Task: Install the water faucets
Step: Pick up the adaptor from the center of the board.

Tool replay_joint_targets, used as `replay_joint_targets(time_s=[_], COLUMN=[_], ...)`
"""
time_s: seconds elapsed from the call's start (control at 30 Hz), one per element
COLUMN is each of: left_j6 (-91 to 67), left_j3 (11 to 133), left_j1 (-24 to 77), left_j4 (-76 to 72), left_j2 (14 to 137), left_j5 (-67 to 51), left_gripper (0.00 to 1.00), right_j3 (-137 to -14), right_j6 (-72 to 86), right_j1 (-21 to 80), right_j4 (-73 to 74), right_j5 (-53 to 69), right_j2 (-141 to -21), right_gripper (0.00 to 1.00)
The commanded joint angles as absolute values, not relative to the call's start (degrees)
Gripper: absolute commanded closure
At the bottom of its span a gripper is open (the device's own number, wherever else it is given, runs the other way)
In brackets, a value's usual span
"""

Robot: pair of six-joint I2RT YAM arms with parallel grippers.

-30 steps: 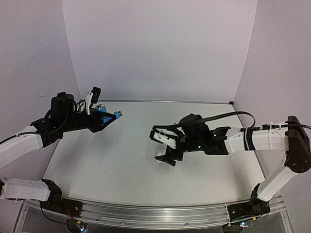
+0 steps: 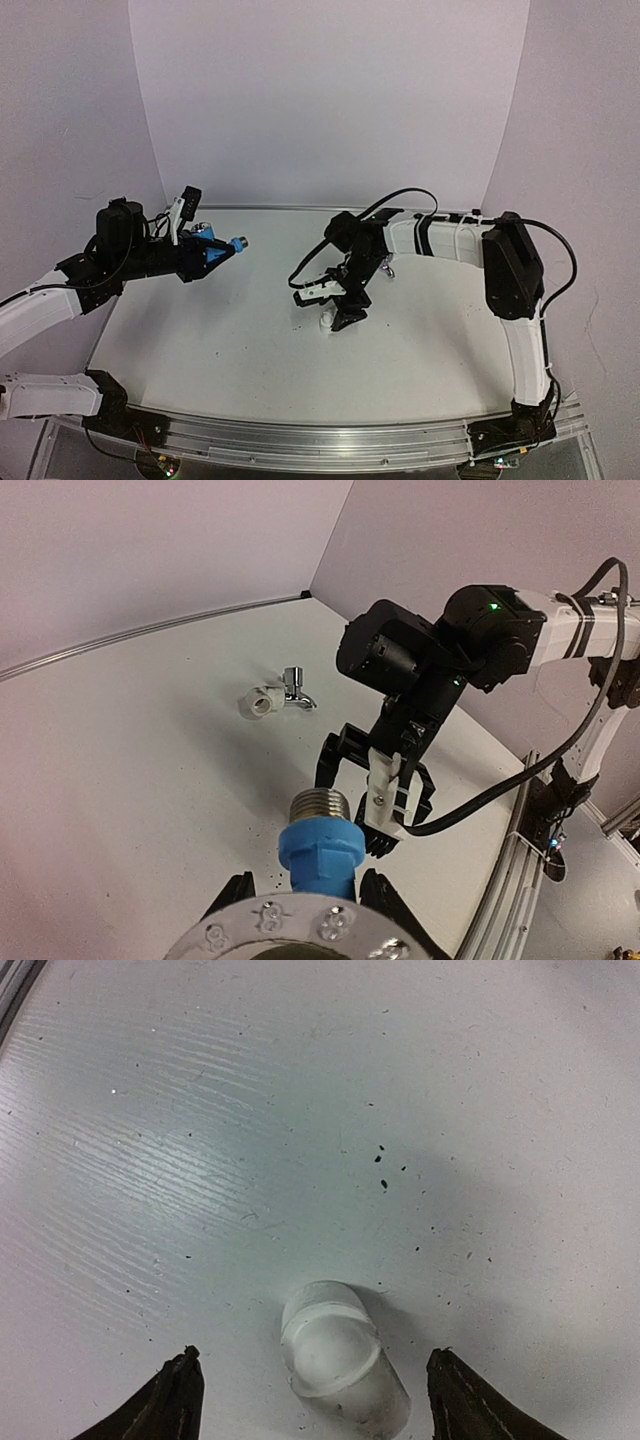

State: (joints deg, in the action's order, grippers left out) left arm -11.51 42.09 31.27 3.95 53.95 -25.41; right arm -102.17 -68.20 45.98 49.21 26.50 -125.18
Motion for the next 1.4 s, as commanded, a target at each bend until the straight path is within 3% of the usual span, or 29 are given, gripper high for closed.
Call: replay_joint_targets(time_s=[0.0,0.63,0.7,0.77,0.83,0.87,1.0,1.13,1.2,1.27,1.37], left_j6=[-11.2,-11.5,-11.6,-11.8,-12.3,-12.5,-14.3,-17.3,-18.9,-21.6,-26.7], left_j3=[42.5,43.2,43.1,43.2,43.2,43.3,43.9,45.9,47.3,48.7,51.0], left_j1=[30.9,30.9,30.9,30.9,31.0,31.0,30.9,30.9,30.7,30.5,30.2], left_j4=[0.8,0.8,0.8,0.8,0.8,0.8,0.8,0.7,0.4,-0.4,-4.1], left_j2=[53.0,53.5,53.5,53.5,53.5,53.5,54.1,55.5,57.0,58.8,62.1], left_j5=[-26.2,-26.7,-26.6,-26.7,-26.7,-26.6,-27.1,-29.3,-32.8,-37.1,-44.9], left_gripper=[1.00,1.00,1.00,1.00,1.00,1.00,1.00,1.00,1.00,1.00,1.00], right_j3=[-106.3,-110.4,-110.6,-111.1,-112.3,-113.0,-107.7,-89.5,-81.7,-81.0,-81.3], right_j6=[-69.3,-71.5,-71.3,-68.8,-63.7,-60.6,-46.1,-27.3,-13.7,-0.9,1.1], right_j1=[46.1,46.7,46.8,46.8,46.7,46.6,45.7,42.2,41.5,41.2,40.9], right_j4=[51.6,52.8,52.7,52.6,52.3,52.1,46.4,24.3,11.1,7.8,7.0], right_j5=[27.2,25.7,25.5,25.2,25.4,26.1,31.7,42.8,37.4,31.7,32.9], right_j2=[-127.9,-134.3,-134.4,-134.5,-134.3,-133.8,-126.8,-111.4,-104.1,-100.1,-94.3], right_gripper=[0.24,0.39,0.48,0.66,0.93,0.99,1.00,1.00,1.00,1.00,1.00])
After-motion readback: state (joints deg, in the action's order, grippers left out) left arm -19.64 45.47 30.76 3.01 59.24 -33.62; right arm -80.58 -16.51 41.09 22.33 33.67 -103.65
